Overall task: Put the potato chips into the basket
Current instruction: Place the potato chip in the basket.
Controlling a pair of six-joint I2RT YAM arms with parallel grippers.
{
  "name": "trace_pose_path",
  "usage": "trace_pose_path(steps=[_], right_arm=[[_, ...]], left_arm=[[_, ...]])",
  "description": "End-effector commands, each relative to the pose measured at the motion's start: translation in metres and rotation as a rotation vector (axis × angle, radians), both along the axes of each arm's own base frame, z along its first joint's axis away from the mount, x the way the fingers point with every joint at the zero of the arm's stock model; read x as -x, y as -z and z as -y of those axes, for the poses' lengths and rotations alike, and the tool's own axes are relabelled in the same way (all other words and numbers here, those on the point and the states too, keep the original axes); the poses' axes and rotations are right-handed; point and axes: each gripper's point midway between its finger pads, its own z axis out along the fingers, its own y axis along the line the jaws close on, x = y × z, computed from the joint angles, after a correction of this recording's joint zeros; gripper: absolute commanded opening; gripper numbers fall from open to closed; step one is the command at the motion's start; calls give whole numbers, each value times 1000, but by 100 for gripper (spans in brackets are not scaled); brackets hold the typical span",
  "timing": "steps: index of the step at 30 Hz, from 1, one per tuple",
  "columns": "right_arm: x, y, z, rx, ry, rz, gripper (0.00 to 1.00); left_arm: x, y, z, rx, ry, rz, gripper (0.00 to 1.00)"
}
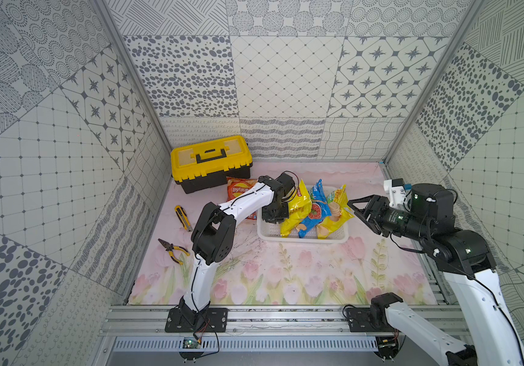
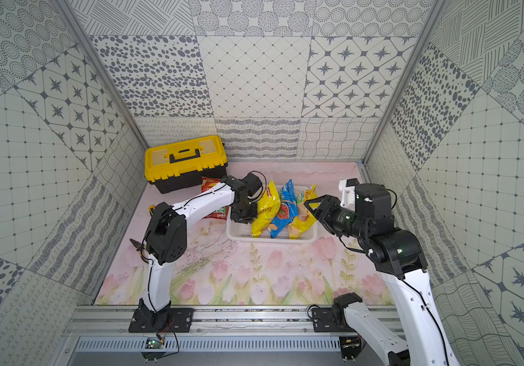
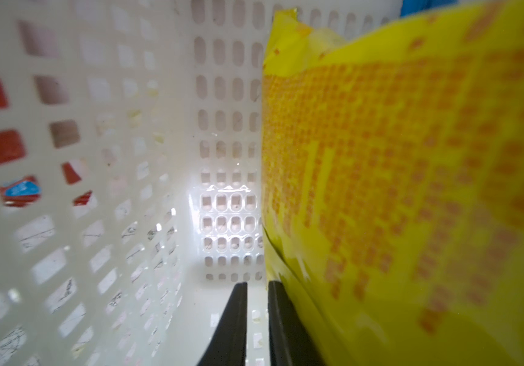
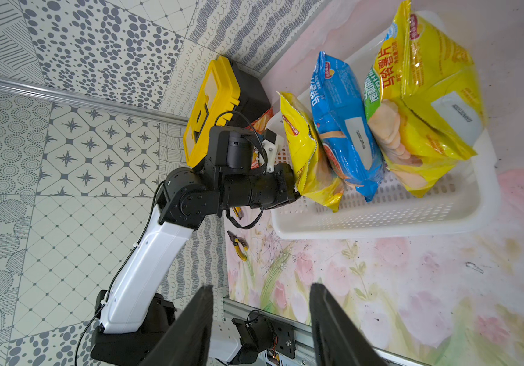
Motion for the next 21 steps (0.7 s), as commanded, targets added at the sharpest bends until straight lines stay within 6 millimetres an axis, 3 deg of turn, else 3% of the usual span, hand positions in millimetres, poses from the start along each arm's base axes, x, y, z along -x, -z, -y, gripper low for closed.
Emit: trace_pose_path(steps=[1, 13, 21], right_arm=[[3, -18, 1, -24, 11, 56, 53], [4, -11, -1, -43, 5, 30, 53], [3, -7, -4, -54, -1, 22, 53]], left_arm=[[-6, 3, 28, 146, -29, -6, 17], [-2, 23, 50, 302, -46, -26, 18], [-8, 14, 49, 320, -64, 18, 19]])
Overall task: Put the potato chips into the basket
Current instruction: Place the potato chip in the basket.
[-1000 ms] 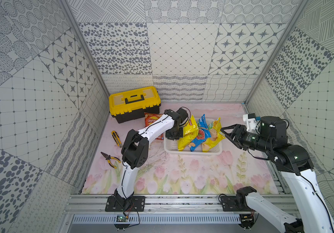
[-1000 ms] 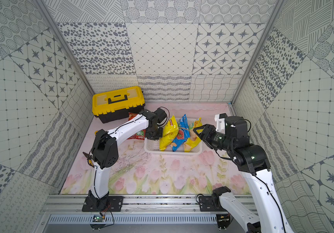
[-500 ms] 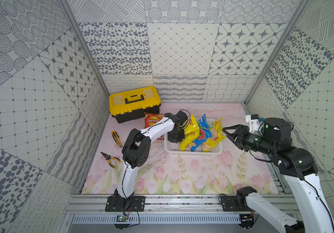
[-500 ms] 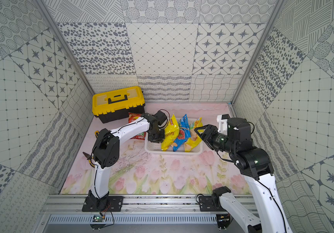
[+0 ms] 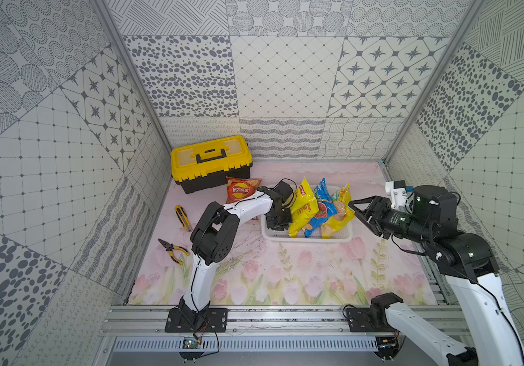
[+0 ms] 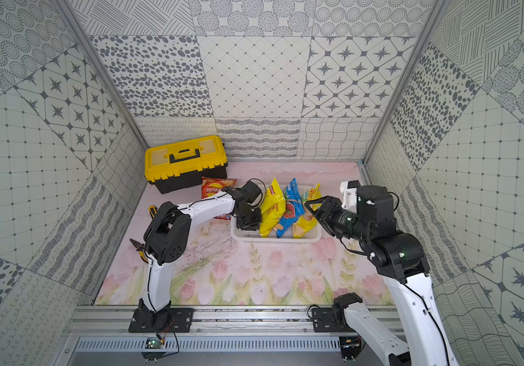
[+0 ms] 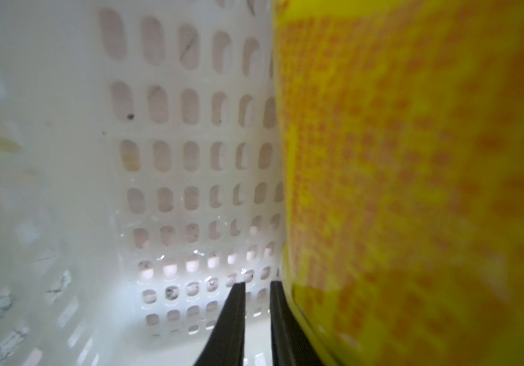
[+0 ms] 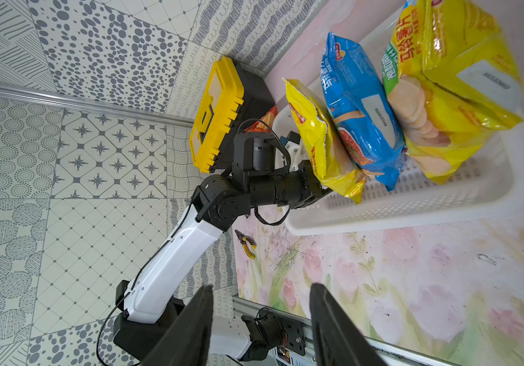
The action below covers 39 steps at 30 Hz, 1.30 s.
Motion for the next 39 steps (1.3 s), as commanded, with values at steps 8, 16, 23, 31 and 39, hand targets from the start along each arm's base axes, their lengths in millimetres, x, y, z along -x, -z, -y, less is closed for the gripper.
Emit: trace_pose_path(steps=[8, 16, 23, 31, 39], right_arm=[[-5, -9, -5, -22, -15, 53, 53], [-9, -11, -8, -30, -24, 65, 53], [-11, -10, -10, -38, -32, 70, 53], [-14, -15, -13, -59, -39, 91, 54], [-26, -26, -32, -72, -88, 120, 54]], left_arm=[[-22, -40, -9, -13, -46, 108, 19], [-18, -53, -40, -145, -72, 130, 18], [-19, -96, -48, -133, -80, 224, 18], [-2, -147, -102, -57, -249, 279, 23], [18, -139, -170, 120, -695, 249, 37]])
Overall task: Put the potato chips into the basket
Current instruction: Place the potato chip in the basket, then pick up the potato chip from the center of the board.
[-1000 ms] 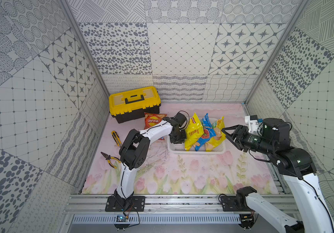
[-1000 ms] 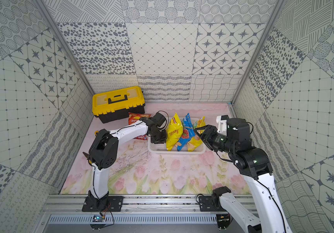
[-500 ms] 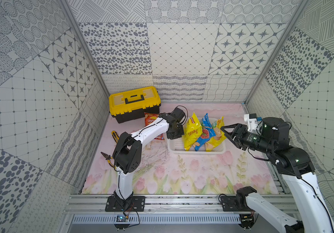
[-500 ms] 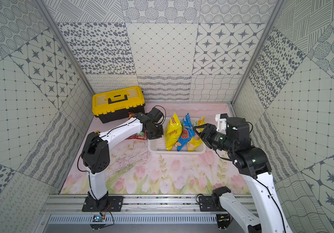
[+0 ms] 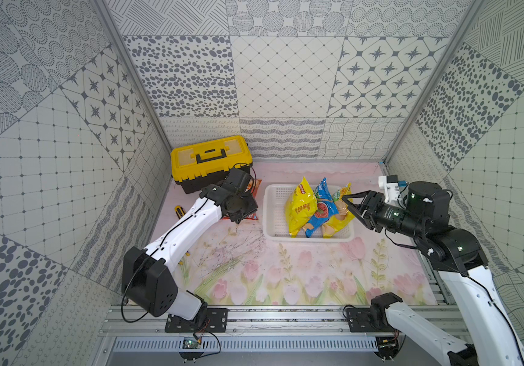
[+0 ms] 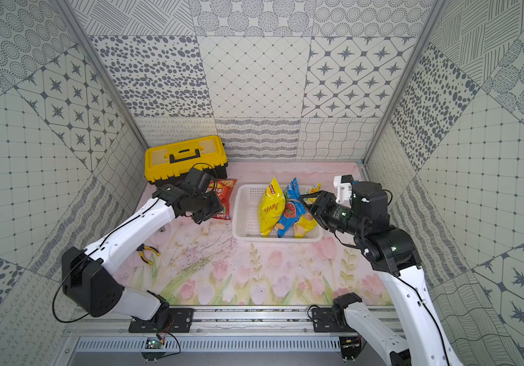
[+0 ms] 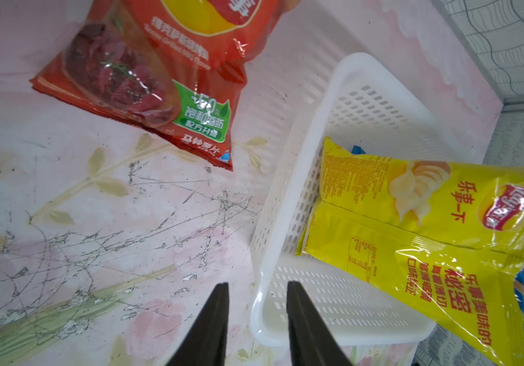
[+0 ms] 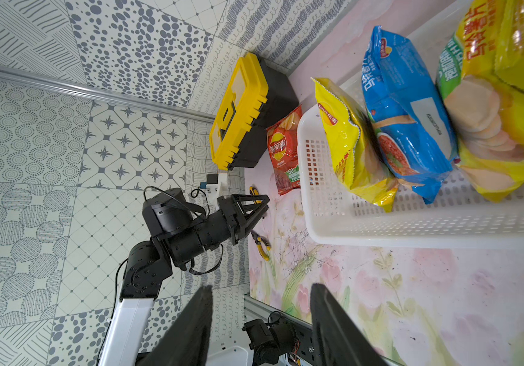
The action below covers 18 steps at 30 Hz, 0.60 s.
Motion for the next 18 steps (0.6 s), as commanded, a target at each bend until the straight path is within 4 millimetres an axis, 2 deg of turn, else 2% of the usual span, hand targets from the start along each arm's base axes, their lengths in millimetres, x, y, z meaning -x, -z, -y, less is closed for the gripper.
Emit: trace_pose_path(steps=[1, 6, 11, 18], right_arm=[[-11, -19, -14, -15, -36, 70, 54], [-20, -18, -40, 10, -100, 78, 53], [-23, -17, -57, 23, -138, 79, 53], [-23, -15, -61, 25, -154, 80, 54]], left_arm=[[6, 11, -26, 167, -298, -19, 38], [10, 49, -48, 276, -525, -79, 39], [9, 74, -68, 289, -701, -89, 50], [-19, 94, -76, 309, -789, -37, 52]])
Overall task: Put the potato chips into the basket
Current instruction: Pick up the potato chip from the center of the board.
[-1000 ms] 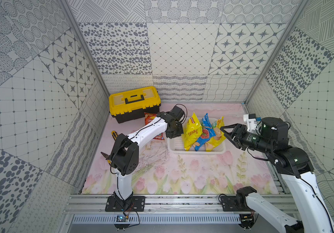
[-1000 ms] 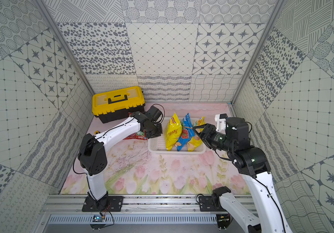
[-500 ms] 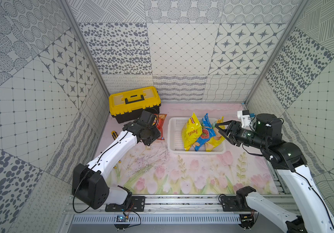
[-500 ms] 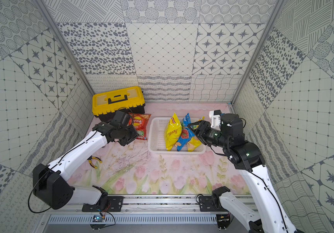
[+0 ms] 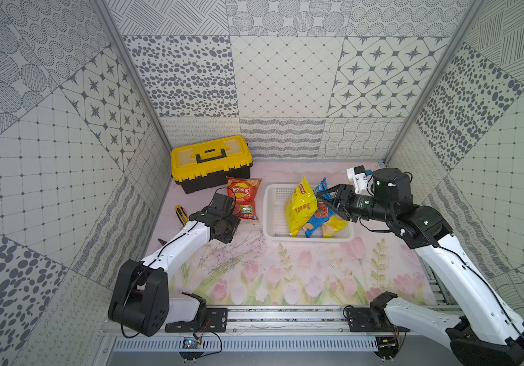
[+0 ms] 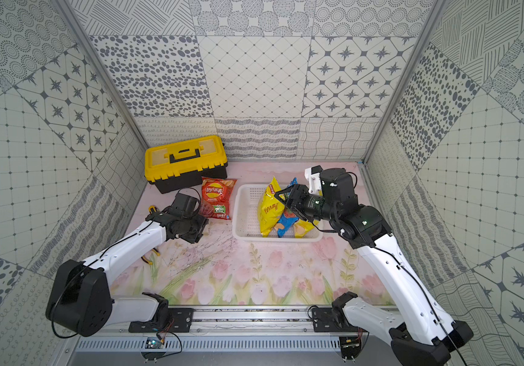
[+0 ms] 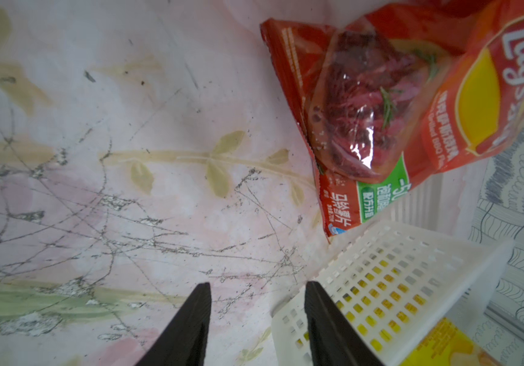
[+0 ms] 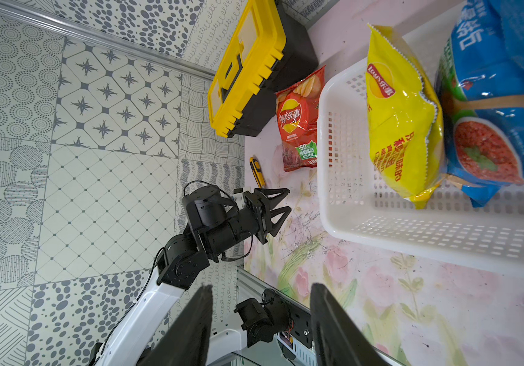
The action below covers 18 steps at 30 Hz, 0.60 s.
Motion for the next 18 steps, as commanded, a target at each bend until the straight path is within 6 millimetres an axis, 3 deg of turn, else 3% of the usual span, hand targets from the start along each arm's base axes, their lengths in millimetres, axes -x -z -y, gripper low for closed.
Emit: trace_pose_path(steps=[1, 9, 18], right_arm=[[-4, -23, -2, -22, -5, 90, 54], [-7, -5, -7, -7, -26, 54, 54], [-12, 8, -13, 9, -44, 27, 54]], left_arm=[[-40, 6, -10, 70, -203, 105, 52], [-63, 37, -19, 91, -238, 147, 46], [-93, 37, -16, 123, -250, 214, 42]])
